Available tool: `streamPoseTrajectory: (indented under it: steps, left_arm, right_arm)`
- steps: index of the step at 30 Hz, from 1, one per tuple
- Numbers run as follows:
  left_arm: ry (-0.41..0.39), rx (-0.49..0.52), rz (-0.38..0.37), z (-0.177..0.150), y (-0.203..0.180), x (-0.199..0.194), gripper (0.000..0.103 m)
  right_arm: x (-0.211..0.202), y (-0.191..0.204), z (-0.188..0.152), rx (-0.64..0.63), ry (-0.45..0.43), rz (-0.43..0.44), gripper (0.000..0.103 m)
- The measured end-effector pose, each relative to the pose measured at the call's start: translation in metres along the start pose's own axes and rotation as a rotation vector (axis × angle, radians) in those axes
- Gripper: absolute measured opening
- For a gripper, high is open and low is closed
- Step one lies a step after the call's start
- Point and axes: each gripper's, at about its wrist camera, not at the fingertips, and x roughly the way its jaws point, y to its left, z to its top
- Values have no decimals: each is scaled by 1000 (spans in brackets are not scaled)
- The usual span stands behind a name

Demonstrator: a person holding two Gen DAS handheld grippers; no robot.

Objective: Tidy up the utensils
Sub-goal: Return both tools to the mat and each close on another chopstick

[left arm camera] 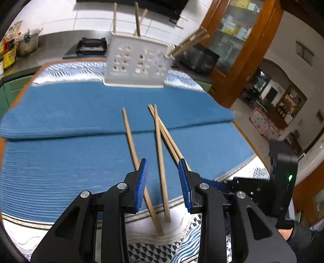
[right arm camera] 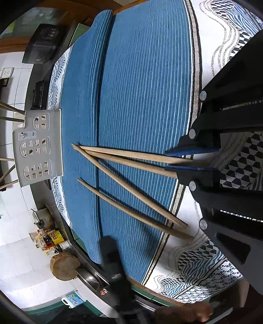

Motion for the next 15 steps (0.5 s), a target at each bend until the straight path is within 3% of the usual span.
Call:
streamPoseTrajectory:
  steps: [6, 15]
  left_arm:
    - [63, 11, -9, -14, -5, 22, 32]
    - [91, 38, 7, -18, -11, 38, 29]
  right_arm:
    - [-3, -3, -5, -7, -3, -10, 8]
    - [-6, -6, -10, -20, -21, -13, 8]
